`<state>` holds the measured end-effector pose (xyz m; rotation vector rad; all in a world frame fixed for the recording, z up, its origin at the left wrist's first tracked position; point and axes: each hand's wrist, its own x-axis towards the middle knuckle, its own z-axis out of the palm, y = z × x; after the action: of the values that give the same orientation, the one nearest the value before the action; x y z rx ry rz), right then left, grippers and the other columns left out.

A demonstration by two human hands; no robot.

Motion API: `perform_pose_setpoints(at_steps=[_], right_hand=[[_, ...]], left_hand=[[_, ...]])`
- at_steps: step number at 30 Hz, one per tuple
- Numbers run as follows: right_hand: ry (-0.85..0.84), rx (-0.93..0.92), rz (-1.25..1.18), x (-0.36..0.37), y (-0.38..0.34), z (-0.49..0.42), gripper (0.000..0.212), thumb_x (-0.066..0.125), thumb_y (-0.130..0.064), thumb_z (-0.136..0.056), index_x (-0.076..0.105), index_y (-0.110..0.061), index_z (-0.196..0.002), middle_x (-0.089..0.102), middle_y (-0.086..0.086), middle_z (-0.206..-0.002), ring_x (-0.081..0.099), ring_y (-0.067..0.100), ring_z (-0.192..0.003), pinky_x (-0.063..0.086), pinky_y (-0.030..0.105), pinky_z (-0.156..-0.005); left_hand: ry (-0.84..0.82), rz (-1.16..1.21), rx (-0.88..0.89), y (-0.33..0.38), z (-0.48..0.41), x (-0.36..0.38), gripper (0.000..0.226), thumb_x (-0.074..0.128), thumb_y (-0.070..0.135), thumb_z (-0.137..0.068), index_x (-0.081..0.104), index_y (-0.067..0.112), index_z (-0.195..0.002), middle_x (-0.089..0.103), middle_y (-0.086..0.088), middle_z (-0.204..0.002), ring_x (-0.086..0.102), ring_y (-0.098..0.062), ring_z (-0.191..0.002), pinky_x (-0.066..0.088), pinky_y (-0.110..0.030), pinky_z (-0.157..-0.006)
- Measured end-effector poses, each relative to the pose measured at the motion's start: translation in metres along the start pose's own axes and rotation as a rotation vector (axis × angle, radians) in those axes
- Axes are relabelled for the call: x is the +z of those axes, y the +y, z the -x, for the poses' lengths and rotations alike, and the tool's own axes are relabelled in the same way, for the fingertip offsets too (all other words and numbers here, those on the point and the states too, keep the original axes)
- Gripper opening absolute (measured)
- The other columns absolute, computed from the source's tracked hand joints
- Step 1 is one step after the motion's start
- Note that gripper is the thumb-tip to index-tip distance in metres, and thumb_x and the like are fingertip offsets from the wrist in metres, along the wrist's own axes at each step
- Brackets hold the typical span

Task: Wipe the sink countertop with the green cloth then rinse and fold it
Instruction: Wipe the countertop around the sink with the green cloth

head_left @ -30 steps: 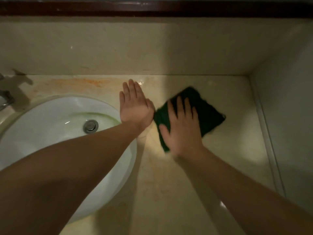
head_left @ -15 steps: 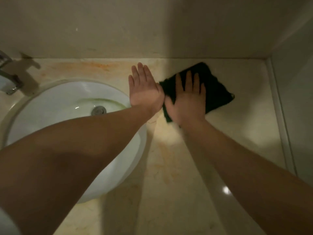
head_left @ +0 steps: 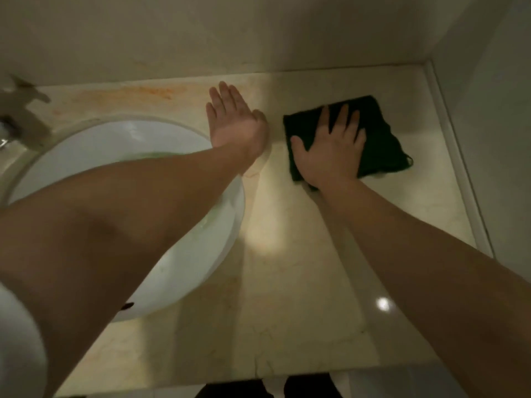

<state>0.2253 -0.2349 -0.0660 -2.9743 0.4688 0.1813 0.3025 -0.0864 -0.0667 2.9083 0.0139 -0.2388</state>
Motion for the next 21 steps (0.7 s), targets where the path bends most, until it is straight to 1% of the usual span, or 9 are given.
perform_pose_setpoints(at_steps=[3, 6, 9, 10, 12, 14, 15, 18, 21], right_hand=[[-0.005, -0.229, 0.052, 0.007, -0.019, 0.054, 0.085, 0.023, -0.068, -0.087, 0.017, -0.016, -0.155, 0.014, 0.019, -0.161, 0.011, 0.038, -0.148, 0.013, 0.054, -0.118], [-0.066, -0.5, 0.009, 0.007, -0.008, 0.129, 0.084, 0.031, -0.067, -0.087, 0.021, -0.016, -0.154, 0.018, 0.017, -0.161, 0.014, 0.036, -0.148, 0.015, 0.053, -0.118], [-0.192, -0.741, -0.093, 0.005, 0.025, 0.178, 0.079, 0.037, -0.059, -0.09, 0.02, -0.016, -0.154, 0.016, 0.011, -0.162, 0.009, 0.029, -0.15, 0.013, 0.051, -0.12], [-0.208, -0.734, -0.227, 0.001, 0.04, 0.184, 0.072, 0.04, -0.05, -0.093, 0.021, -0.017, -0.154, 0.019, 0.009, -0.162, 0.01, 0.025, -0.15, 0.014, 0.049, -0.121], [-0.106, -0.472, -0.51, -0.007, 0.072, 0.185, 0.061, 0.042, -0.028, -0.095, 0.025, -0.019, -0.153, 0.025, 0.004, -0.16, 0.014, 0.017, -0.149, 0.015, 0.044, -0.122], [0.003, -0.146, -0.51, -0.007, 0.102, 0.181, 0.057, 0.034, -0.019, -0.099, 0.019, -0.017, -0.154, 0.016, 0.004, -0.163, 0.008, 0.016, -0.15, 0.011, 0.038, -0.122], [0.009, -0.093, -0.411, -0.003, 0.113, 0.181, 0.056, 0.029, -0.02, -0.101, 0.015, -0.012, -0.155, 0.011, 0.007, -0.164, 0.006, 0.019, -0.15, 0.011, 0.039, -0.123], [0.064, -0.165, -0.183, 0.019, 0.121, 0.183, 0.058, 0.019, -0.024, -0.099, 0.017, -0.003, -0.153, 0.017, 0.017, -0.161, 0.012, 0.029, -0.15, 0.013, 0.044, -0.122], [0.073, -0.166, -0.154, 0.023, 0.122, 0.181, 0.059, 0.018, -0.026, -0.098, 0.016, -0.004, -0.153, 0.018, 0.016, -0.161, 0.013, 0.029, -0.149, 0.014, 0.044, -0.122]], left_hand=[[-0.088, 0.149, -0.009, -0.006, 0.006, -0.02, 0.068, 0.017, 0.035, -0.099, 0.003, -0.003, -0.153, 0.0, -0.017, -0.163, -0.004, -0.032, -0.15, 0.001, -0.043, -0.122], [0.007, 0.191, 0.052, -0.012, 0.043, -0.04, 0.07, 0.018, 0.036, -0.095, 0.013, -0.006, -0.151, 0.013, -0.021, -0.161, 0.006, -0.037, -0.149, 0.009, -0.045, -0.121], [0.054, 0.242, 0.225, -0.003, 0.137, -0.037, 0.062, 0.03, 0.026, -0.098, 0.016, 0.001, -0.152, 0.014, -0.016, -0.162, 0.006, -0.033, -0.15, 0.008, -0.04, -0.121], [0.037, 0.26, 0.265, 0.003, 0.173, -0.031, 0.062, 0.034, 0.021, -0.097, 0.017, 0.003, -0.153, 0.014, -0.015, -0.162, 0.008, -0.031, -0.149, 0.011, -0.039, -0.12], [-0.021, 0.204, 0.36, 0.013, 0.23, -0.012, 0.063, 0.035, 0.022, -0.091, 0.025, 0.005, -0.151, 0.021, -0.016, -0.16, 0.019, -0.033, -0.146, 0.022, -0.044, -0.117], [-0.099, -0.014, 0.454, 0.02, 0.259, 0.017, 0.066, 0.031, 0.034, -0.093, 0.023, 0.006, -0.152, 0.018, -0.015, -0.161, 0.012, -0.033, -0.148, 0.018, -0.048, -0.119], [-0.126, -0.092, 0.444, 0.023, 0.265, 0.03, 0.068, 0.027, 0.04, -0.095, 0.016, 0.007, -0.154, 0.011, -0.014, -0.163, 0.004, -0.031, -0.15, 0.012, -0.048, -0.121], [-0.112, -0.122, 0.387, 0.033, 0.257, 0.044, 0.07, 0.026, 0.044, -0.096, 0.01, 0.009, -0.155, 0.005, -0.013, -0.164, -0.003, -0.029, -0.151, 0.004, -0.046, -0.122], [-0.083, -0.11, 0.365, 0.041, 0.251, 0.041, 0.069, 0.029, 0.045, -0.095, 0.012, 0.015, -0.155, 0.008, -0.01, -0.164, 0.0, -0.027, -0.151, 0.004, -0.045, -0.122]])
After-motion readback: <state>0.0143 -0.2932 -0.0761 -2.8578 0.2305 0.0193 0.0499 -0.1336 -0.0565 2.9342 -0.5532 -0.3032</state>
